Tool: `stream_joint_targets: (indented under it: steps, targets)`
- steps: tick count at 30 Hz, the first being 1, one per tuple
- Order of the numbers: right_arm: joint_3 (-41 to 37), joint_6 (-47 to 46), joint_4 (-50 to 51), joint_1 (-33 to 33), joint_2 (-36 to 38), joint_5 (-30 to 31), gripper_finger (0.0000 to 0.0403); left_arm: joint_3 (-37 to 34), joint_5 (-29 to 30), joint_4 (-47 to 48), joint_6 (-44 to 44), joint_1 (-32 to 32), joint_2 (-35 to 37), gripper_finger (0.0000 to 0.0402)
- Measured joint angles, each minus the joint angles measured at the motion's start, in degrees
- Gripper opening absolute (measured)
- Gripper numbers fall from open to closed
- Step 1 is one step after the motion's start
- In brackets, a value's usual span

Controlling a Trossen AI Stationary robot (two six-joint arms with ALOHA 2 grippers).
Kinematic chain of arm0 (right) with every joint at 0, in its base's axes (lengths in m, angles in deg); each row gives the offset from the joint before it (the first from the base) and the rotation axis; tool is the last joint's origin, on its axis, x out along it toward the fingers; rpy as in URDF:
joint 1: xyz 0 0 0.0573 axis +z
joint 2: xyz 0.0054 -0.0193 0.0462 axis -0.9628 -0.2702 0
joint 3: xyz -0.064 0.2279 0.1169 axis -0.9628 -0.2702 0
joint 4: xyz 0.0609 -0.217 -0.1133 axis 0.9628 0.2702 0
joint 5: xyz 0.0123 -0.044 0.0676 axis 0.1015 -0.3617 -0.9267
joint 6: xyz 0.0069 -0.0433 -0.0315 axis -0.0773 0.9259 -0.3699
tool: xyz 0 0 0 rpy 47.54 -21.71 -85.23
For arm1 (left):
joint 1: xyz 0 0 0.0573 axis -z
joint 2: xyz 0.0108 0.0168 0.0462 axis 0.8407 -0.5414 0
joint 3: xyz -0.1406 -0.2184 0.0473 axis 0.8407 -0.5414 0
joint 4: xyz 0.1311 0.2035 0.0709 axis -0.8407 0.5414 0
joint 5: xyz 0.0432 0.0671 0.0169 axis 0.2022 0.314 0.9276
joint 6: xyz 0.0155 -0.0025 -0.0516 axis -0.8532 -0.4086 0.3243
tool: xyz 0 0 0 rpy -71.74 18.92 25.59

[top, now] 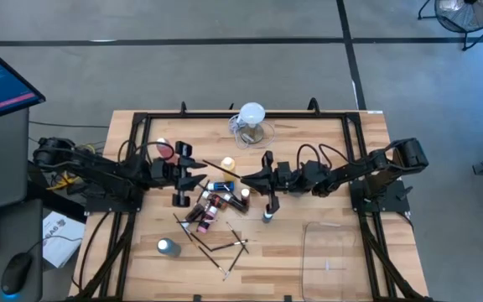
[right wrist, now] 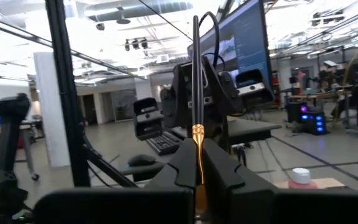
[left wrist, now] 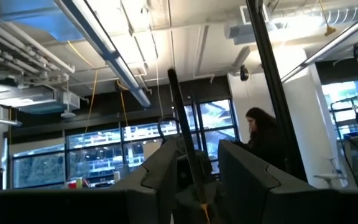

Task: Pick & Place Paint Supplies
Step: Put the top black gold paintbrush into the blue cup

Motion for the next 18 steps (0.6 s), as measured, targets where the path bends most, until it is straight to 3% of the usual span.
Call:
stream_joint_targets:
  steps: [10, 18]
  targets:
    - [0.0, 1.6, 1.4, 0.3, 0.0, 1.5, 0.0001, 0.0, -1.2, 0.0, 2.0, -0.2, 0.0, 0.0123]
    - [0.0, 1.7, 1.2, 0.3, 0.0, 1.5, 0.0001, 1.8, -0.5, -0.2, 7.3, -2.3, -2.6, 0.0195]
